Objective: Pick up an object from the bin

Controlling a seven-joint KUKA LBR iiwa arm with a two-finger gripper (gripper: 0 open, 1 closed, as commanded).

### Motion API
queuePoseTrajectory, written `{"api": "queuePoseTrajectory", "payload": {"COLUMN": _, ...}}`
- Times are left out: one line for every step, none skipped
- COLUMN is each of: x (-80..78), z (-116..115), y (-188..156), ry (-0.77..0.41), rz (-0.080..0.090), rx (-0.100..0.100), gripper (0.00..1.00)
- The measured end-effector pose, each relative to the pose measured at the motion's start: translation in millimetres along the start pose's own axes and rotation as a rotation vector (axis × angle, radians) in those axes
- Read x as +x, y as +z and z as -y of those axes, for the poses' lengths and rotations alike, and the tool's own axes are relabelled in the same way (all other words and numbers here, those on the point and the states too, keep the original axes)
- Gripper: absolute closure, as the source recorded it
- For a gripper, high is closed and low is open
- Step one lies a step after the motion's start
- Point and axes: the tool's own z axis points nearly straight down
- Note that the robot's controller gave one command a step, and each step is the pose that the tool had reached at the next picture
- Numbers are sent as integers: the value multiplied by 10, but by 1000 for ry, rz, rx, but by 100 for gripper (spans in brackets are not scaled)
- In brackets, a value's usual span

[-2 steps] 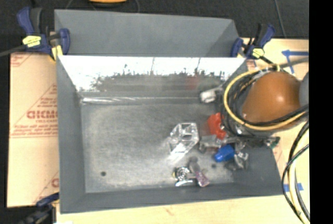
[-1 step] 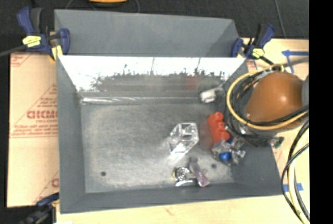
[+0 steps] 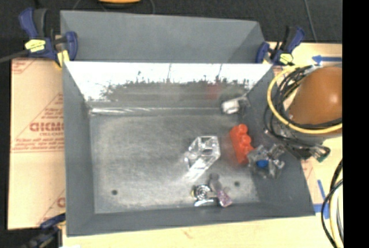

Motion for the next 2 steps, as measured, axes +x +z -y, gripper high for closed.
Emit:
{"api": "queuePoseTrajectory", "payload": {"x": -306, "z": -527, "y": -479, "ry": -301, "rz": 1, "rx": -1, "gripper": 100}}
{"api": "queuePoseTrajectory", "payload": {"x": -300, "z": -526, "y": -471, "ry": -296, "rz": 0, "rx": -4, "gripper": 0}}
